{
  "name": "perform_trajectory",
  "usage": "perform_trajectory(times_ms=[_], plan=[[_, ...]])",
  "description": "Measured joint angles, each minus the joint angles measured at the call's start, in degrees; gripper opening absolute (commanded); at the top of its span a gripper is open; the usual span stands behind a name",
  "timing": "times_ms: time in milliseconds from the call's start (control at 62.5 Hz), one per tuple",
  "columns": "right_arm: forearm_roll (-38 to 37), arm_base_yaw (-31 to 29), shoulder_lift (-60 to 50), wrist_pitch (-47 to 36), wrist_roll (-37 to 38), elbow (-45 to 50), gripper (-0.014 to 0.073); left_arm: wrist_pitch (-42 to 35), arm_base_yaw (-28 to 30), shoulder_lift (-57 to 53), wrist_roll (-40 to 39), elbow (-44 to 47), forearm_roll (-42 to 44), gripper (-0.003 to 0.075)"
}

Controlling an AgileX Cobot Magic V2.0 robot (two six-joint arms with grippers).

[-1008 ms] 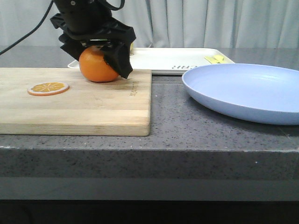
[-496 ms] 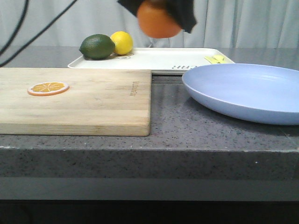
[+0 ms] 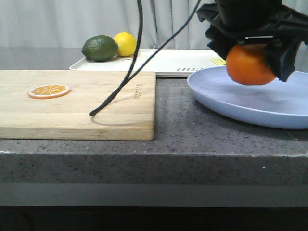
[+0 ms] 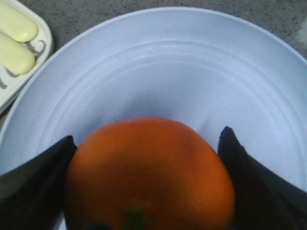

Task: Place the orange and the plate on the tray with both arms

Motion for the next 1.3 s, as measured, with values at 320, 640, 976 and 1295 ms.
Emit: perform_trajectory(times_ms=[320,640,976,1295], plan=[[0.0,0.0,0.0,-0.9,0.0,0.0,0.0594,-0.9,-0.3,2.3,0.0,-0.1,0.0,0.0676],[0.0,0.0,0.0,-1.0,0.0,0.0,0.0594,0.2,-0.4,-0.2,-0.4,-0.7,0.0,0.0673],[0.0,0.0,0.0,-1.6,0.0,0.0,0.0594,6.0,3.6,-14.6,-1.8,1.8,-0.1,0.0673],[0.0,0.0,0.0,-4.3,0.0,0.0,0.0594,6.3,13.4,-31.2,-1.8,17.1,0.5,0.0673]])
